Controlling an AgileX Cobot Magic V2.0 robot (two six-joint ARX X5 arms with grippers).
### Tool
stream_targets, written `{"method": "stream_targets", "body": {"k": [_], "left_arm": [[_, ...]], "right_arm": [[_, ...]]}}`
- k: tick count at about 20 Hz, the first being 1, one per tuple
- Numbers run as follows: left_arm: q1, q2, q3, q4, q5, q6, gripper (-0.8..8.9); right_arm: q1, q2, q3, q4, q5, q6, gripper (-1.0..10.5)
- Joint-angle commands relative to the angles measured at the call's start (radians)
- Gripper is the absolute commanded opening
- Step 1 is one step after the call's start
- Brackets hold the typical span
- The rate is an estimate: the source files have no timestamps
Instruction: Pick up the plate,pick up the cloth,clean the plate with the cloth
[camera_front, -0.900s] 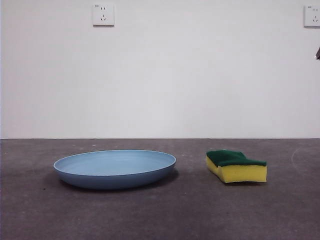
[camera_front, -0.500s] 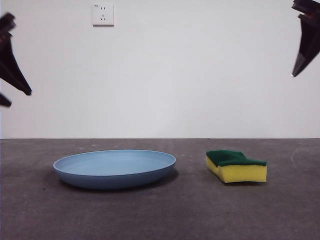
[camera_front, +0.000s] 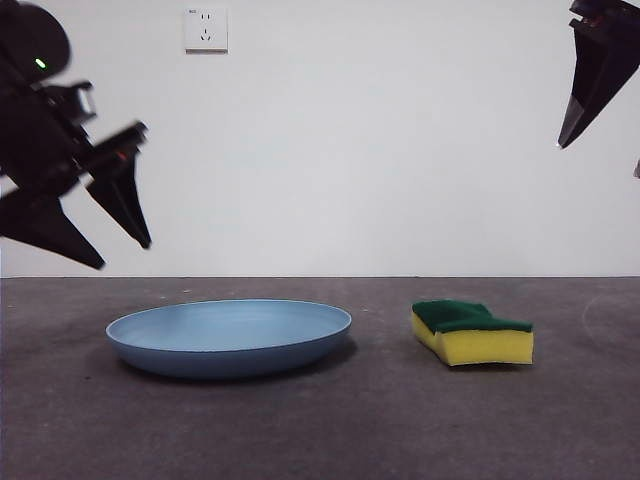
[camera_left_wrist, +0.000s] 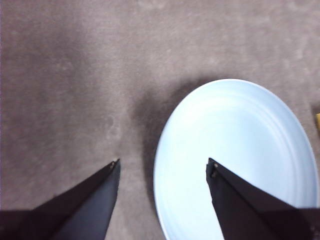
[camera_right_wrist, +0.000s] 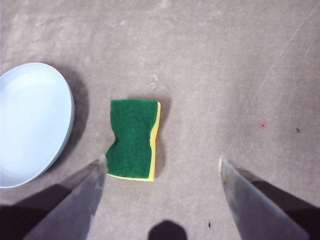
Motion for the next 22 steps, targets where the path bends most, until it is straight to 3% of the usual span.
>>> {"method": "stream_targets", "body": {"k": [1,7,9,12,18,22], "left_arm": [[-0.02,0.071,0.006,0.01,-0.006,0.02,2.92],[-0.064,0.186,0.006,0.01,-0.008,0.021,2.9],[-0.077,0.186,0.006,0.015,-0.034,0.023,2.49],[-0.09,0.186,0.006,0.006,-0.058,0.082,-0.23],[-0.095,0.174,0.007,0.013,-0.085,0.107,-0.08],[-0.094,0.06,0.01,-0.003,-0.084,0.123,-0.08]], "right_arm": [[0.002,0.002,0.003,0.004,-0.003,-0.004,3.8],[0.002,0.002,0.003,0.004,-0.002,-0.004,3.8],[0.002,0.002,0.003,0.005,-0.002,-0.004,3.8],[0.003,0.002,0.003,0.006,-0.003,-0.004,3.8],[0.025,0.002,0.005,0.024,-0.048,-0.008,3.8],[0.113,0.043,0.037,0.048,-0.047,-0.008,3.8]]}}
